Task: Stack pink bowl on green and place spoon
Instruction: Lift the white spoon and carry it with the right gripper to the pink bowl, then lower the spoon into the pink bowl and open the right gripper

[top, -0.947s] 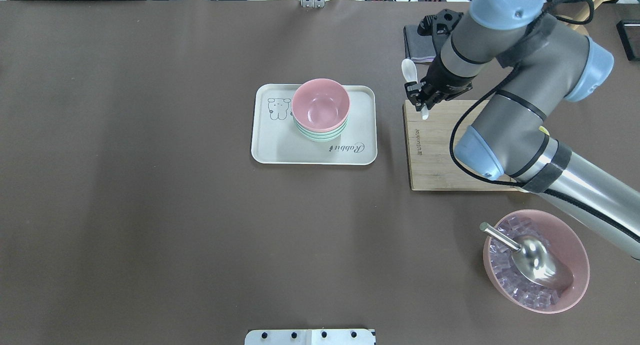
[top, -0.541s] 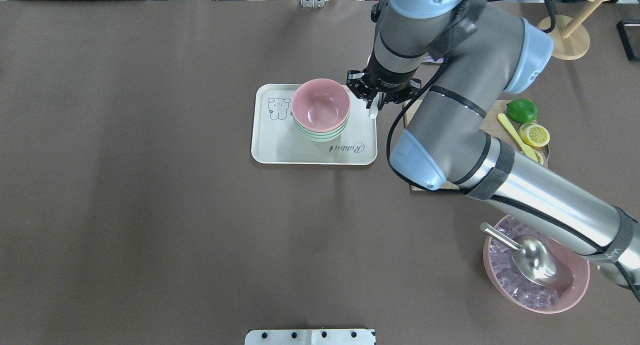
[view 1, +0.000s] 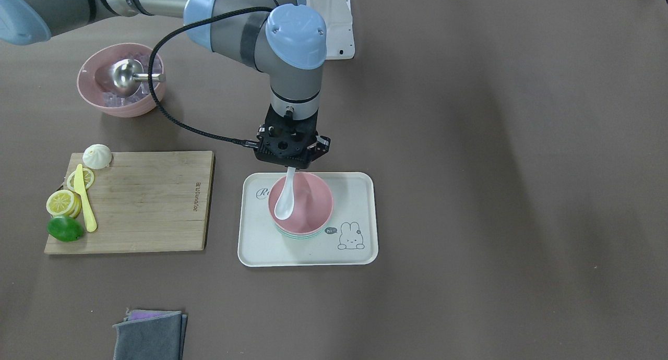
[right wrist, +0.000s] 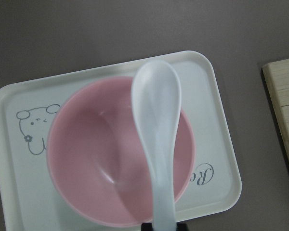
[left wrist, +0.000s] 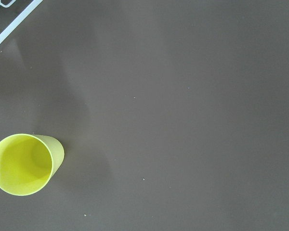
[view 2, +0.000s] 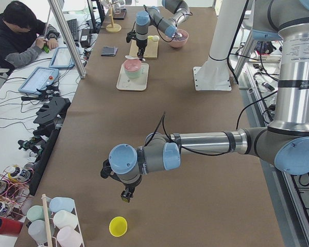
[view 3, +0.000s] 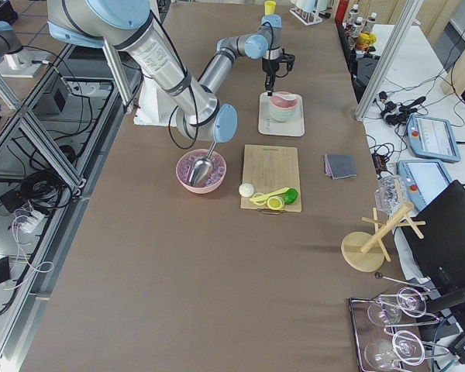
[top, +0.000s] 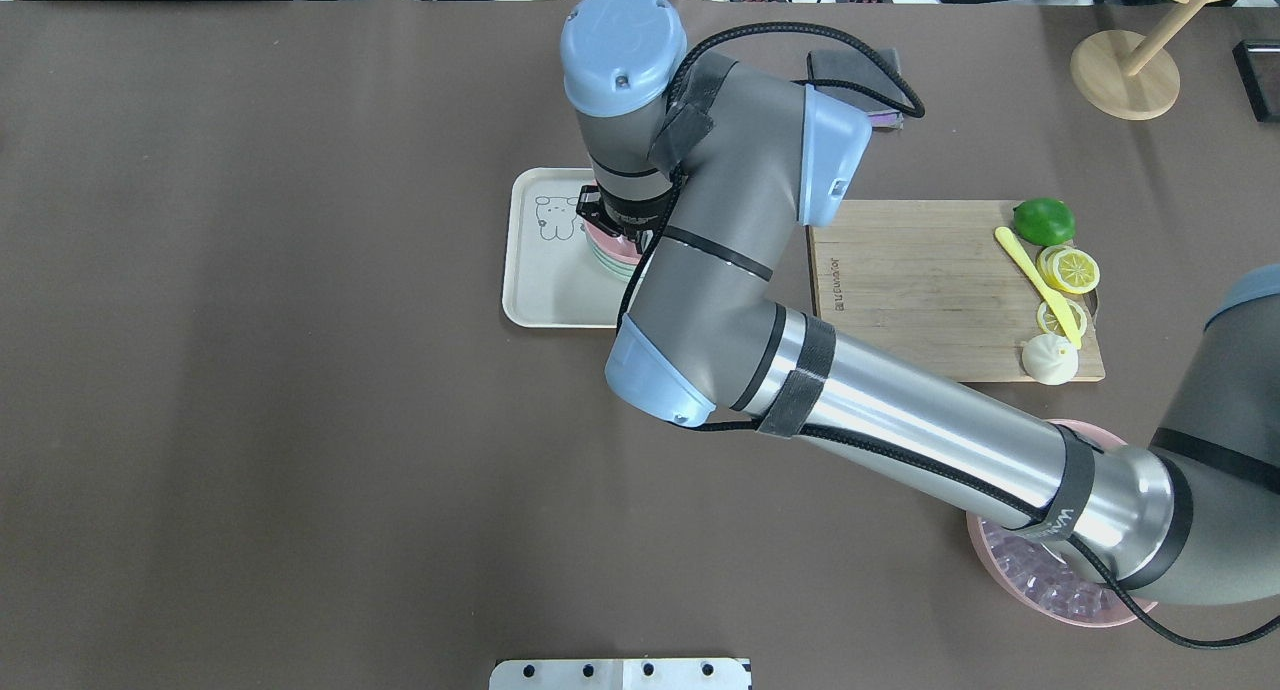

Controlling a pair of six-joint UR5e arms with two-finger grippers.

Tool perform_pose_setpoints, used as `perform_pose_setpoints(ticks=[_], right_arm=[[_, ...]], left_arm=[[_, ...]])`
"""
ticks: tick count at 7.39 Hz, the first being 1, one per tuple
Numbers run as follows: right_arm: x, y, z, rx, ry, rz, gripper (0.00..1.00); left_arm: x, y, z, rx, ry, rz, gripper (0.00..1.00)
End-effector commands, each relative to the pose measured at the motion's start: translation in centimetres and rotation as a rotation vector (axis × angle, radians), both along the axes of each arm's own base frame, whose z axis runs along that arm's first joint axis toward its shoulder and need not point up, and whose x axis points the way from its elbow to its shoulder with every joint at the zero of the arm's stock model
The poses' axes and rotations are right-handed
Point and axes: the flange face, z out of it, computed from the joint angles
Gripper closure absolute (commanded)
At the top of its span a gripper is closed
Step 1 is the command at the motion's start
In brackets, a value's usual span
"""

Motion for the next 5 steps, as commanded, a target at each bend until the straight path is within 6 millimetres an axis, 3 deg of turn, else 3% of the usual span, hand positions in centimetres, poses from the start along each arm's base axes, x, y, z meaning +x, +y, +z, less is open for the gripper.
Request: perform_pose_setpoints(ticks=[1,2,3,4,5], right_arm=[[-2.1,0.9,0.6,0.017,0.031,-0.034,1.00],[-2.2,0.8,0.7,0.065,0.042,-0.096,1.00],[-2.3,0.6,1.1,0.096,0.060,-0.124,0.81],[-2.5,0.2,1.6,0.113,0.084,-0.121,0.36],[-2.4,0.0,1.7,0.124,0.094,-0.116,0.01]], left_arm=[[0.1,0.1,0.1,-0.002,0.000,0.001,0.01],[0.1,0.1,0.2,-0.003,0.000,0.001,0.01],[0.1,0.1,0.1,-0.002,0.000,0.001,0.01],[0.0,0.1,0.0,0.000,0.000,0.000,0.01],[0.0,0.1,0.1,-0.002,0.000,0.000,0.01]])
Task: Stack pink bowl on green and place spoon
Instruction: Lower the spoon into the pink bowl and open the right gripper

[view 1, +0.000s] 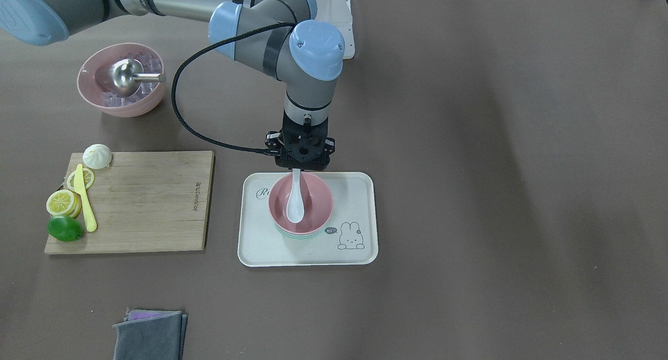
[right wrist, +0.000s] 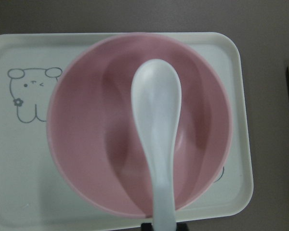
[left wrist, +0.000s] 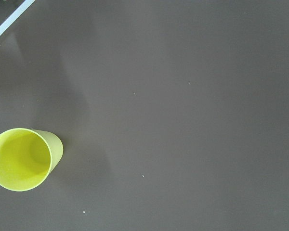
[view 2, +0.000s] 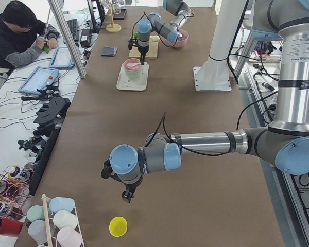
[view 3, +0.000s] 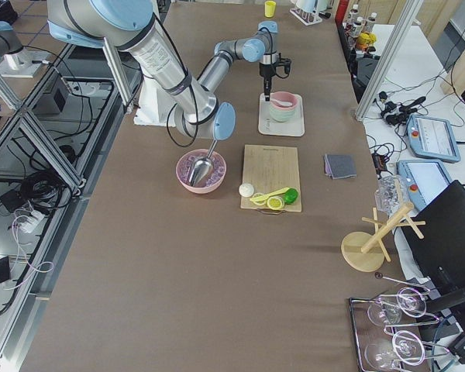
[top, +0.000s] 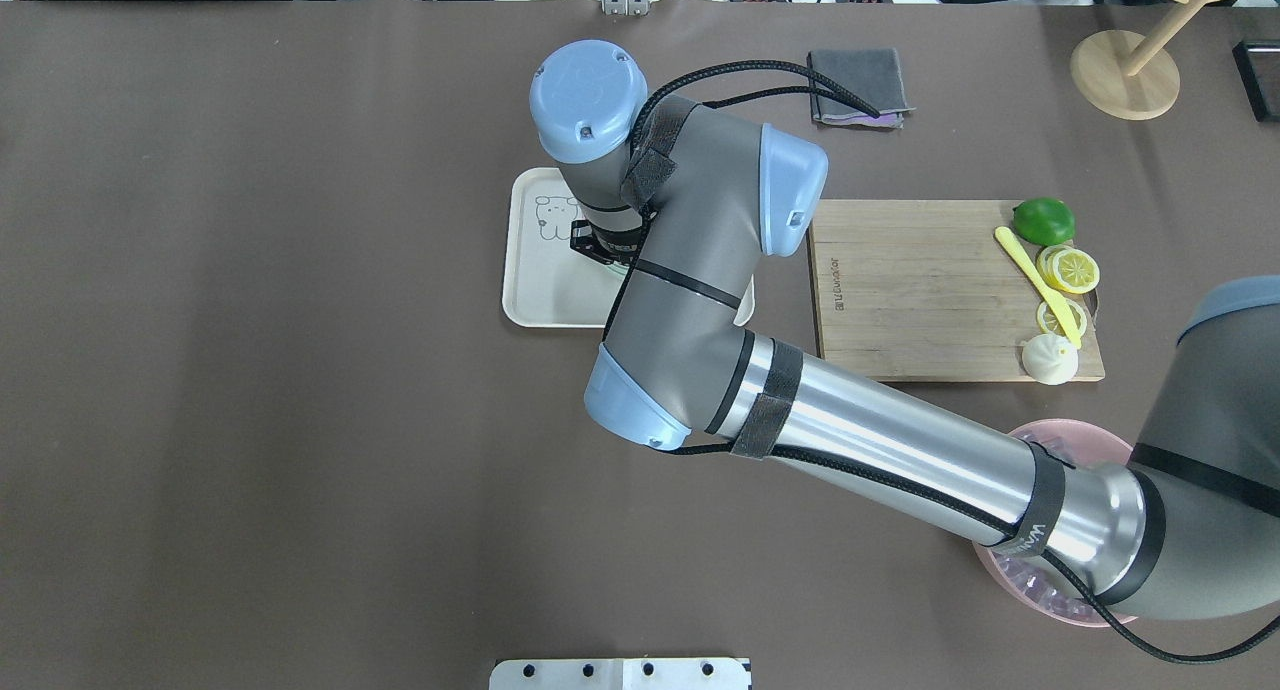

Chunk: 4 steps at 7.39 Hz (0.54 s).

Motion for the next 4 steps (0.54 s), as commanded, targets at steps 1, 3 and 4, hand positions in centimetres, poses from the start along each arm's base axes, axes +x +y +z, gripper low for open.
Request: perform_pose_setpoints(ticks=[1,3,4], right_arm=[[0.4,-0.8,0.3,0.038,0.021,-0.019,0.00],[4.2,-4.5,0.6,0.029,0.002,-0.010,0.00],[7.8,-7.5,1.2,0.015,-0.026,-0.024,0.01]], left_arm=[[0.0,0.0,0.0,0.000,0.000,-0.001,0.02],[0.0,0.1,0.1,-0.011,-0.001,-0.003,0.01],[-0.1,0.0,-0.4,-0.063,-0.005,-0.059,0.02]])
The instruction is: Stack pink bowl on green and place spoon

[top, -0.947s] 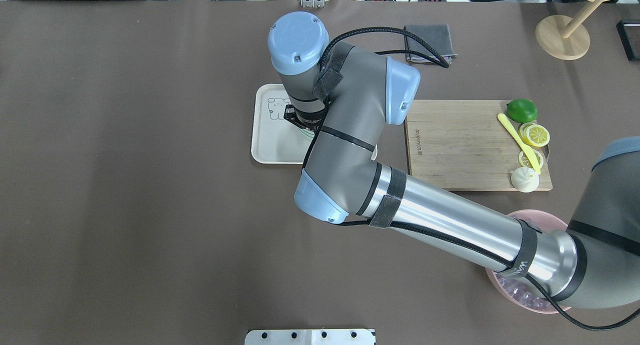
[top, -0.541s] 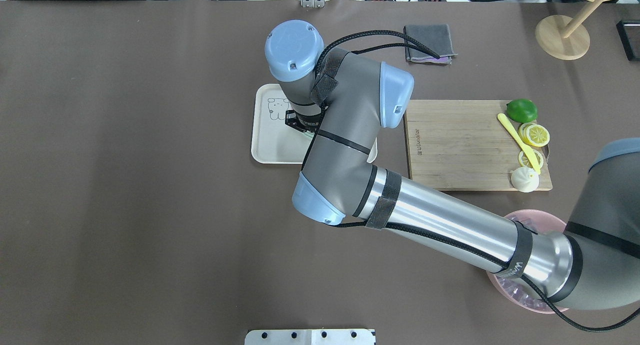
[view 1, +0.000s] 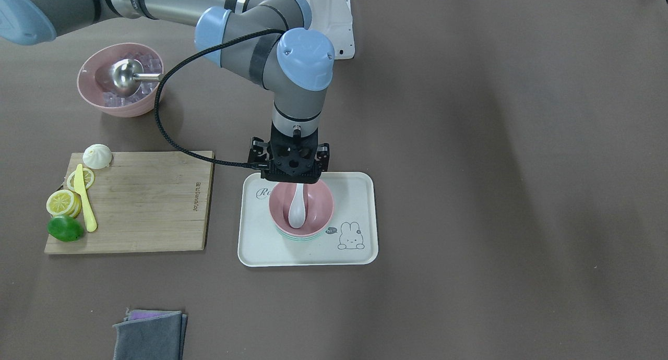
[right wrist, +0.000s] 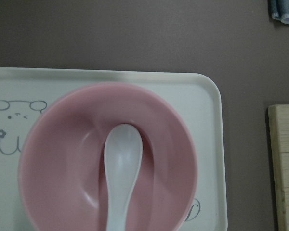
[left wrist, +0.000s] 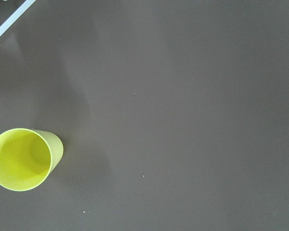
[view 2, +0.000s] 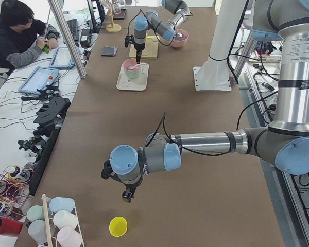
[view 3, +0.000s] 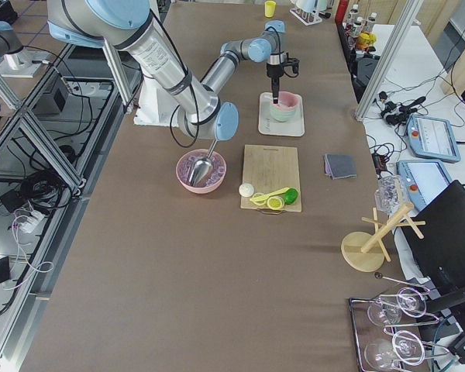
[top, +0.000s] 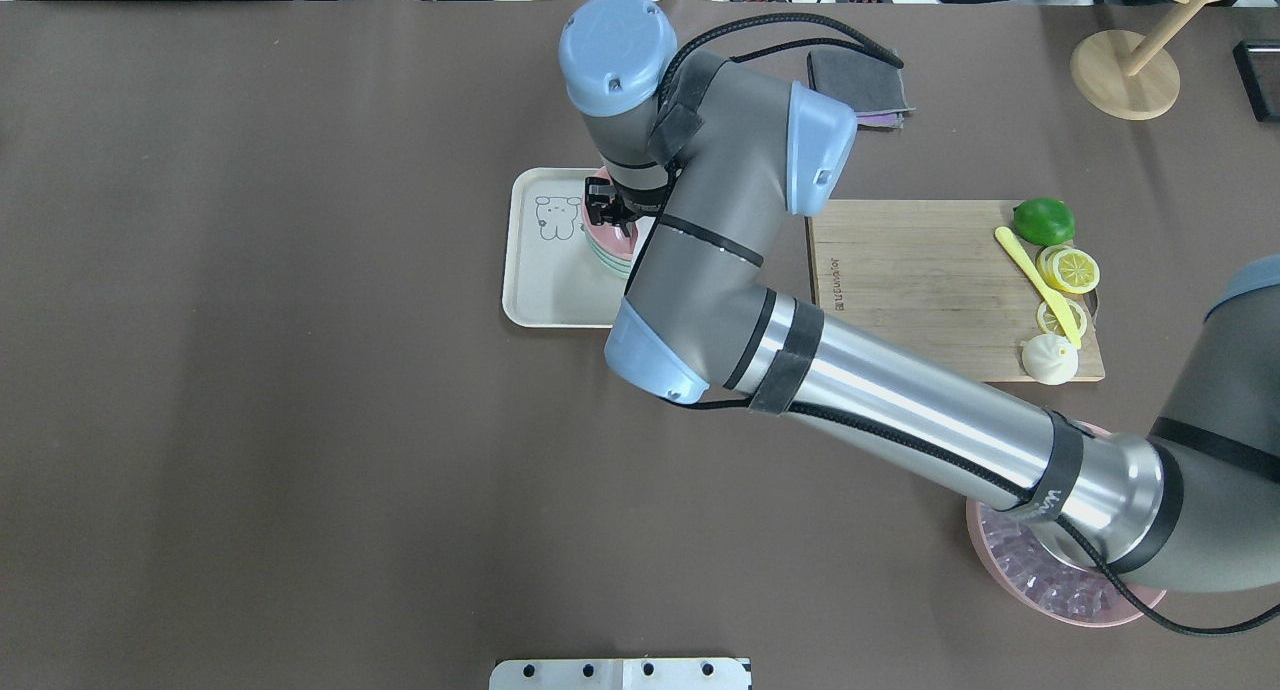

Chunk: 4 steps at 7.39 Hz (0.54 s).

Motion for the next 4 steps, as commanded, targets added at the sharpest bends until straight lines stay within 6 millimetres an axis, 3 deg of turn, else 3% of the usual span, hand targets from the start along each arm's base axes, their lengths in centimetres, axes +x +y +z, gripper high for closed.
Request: perform_pose_setpoints(ticks=[1,3,4], right_arm=[[7.6,-5.7,1.8,-0.018,-0.047,-0.027,0.01],[15.4,-8.1,7.3,0.008,-0.072,-0.046,0.00],[20.7,-8.6,12.3,0.028,-0.127,-0.075,0.00]], left_arm=[[-0.1,0.2,-1.4,-0.137,-0.012,-0.146,0.02],[0.1,1.3,-5.0,-0.189,-0.039,-0.256,0.02],[0.3,1.0,-6.4,-0.174,-0.045,-0.264,0.02]])
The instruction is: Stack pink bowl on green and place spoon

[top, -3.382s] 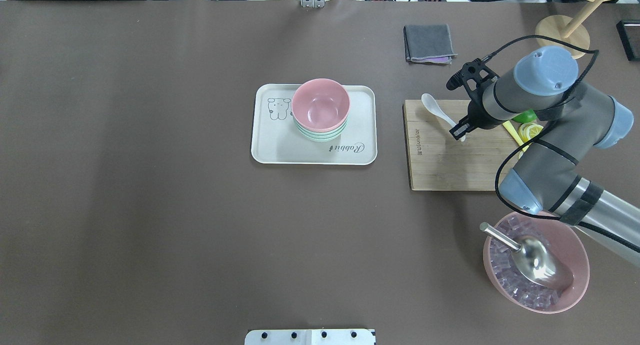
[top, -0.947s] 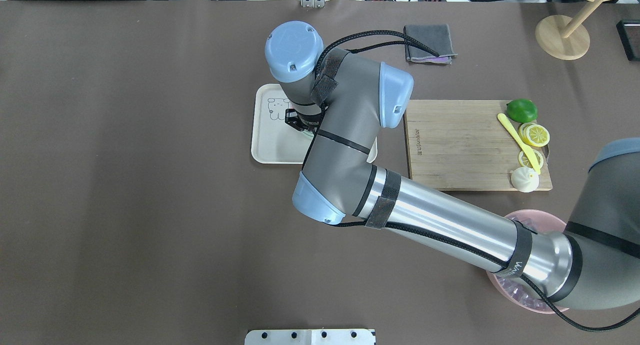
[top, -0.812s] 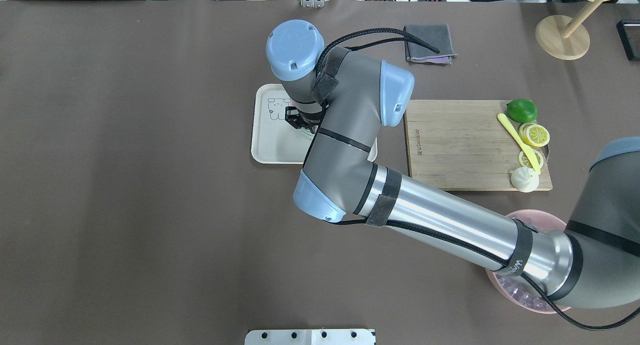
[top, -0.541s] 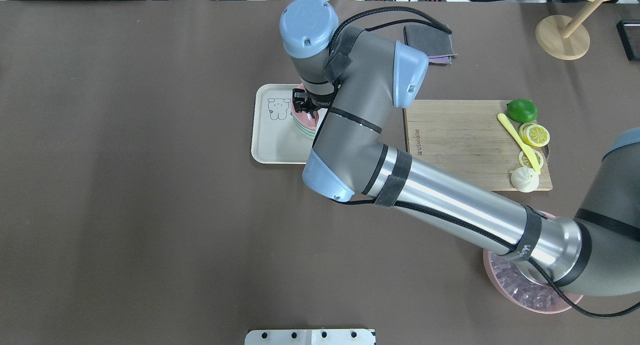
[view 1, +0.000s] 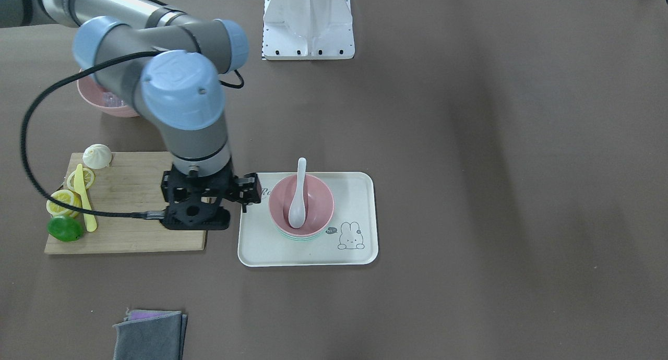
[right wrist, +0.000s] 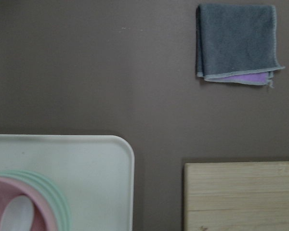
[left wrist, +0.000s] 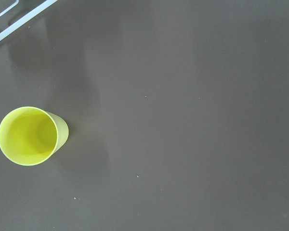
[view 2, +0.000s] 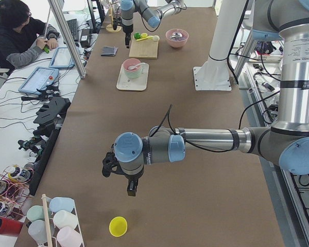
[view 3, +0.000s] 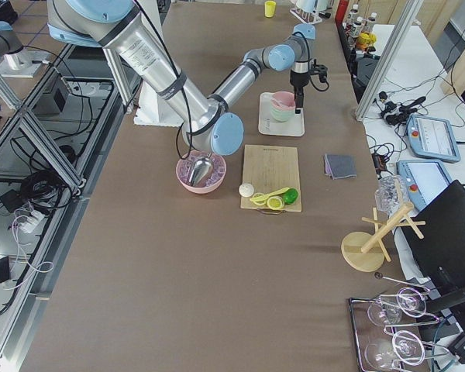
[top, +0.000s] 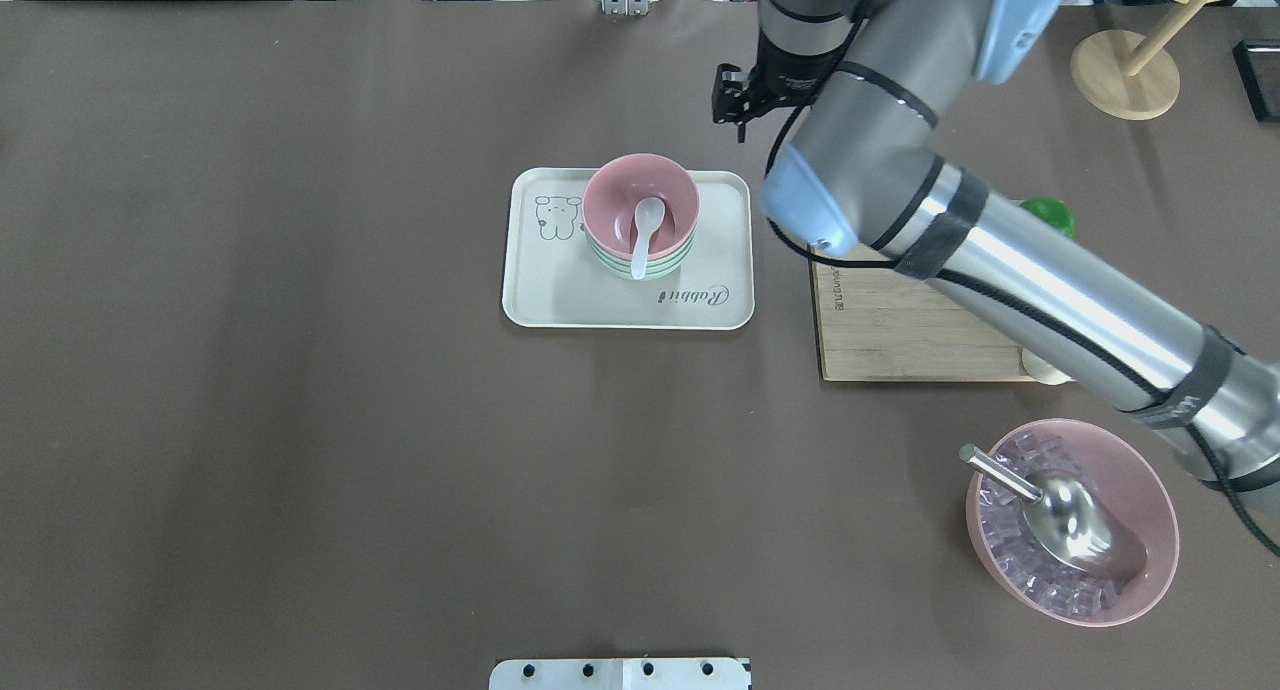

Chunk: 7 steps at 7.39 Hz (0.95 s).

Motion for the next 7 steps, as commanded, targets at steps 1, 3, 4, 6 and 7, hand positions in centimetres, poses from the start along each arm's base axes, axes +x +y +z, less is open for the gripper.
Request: perform_pose_setpoints(ticks=[1,3,4,6,7], right_arm=[[11.9,-1.8,9.2,0.038,-0.090,-0.065,0.00],[22.2,-0.1,17.2,0.055,-0.058,-0.065,0.00],[27.5,1.7,21.8,0.051,-0.049,-0.074,0.00],[37.1,6.2,31.3,0.042,-0.015,-0.111,0.00],[41.0,8.6,34.9,0.017,-0.006,-0.089,0.00]], left_arm=[[0.4,-0.5,-2.7,0.005,-0.015,-0.034,0.02],[2.5,-1.5,-4.4,-0.029,-0.011,-0.058,0.02],[2.6,-1.2,-4.3,-0.027,-0.011,-0.052,0.01],[2.6,-1.0,-2.6,-0.064,-0.011,-0.051,0.02],[2.6,-1.1,-3.0,-0.054,-0.012,-0.050,0.02]])
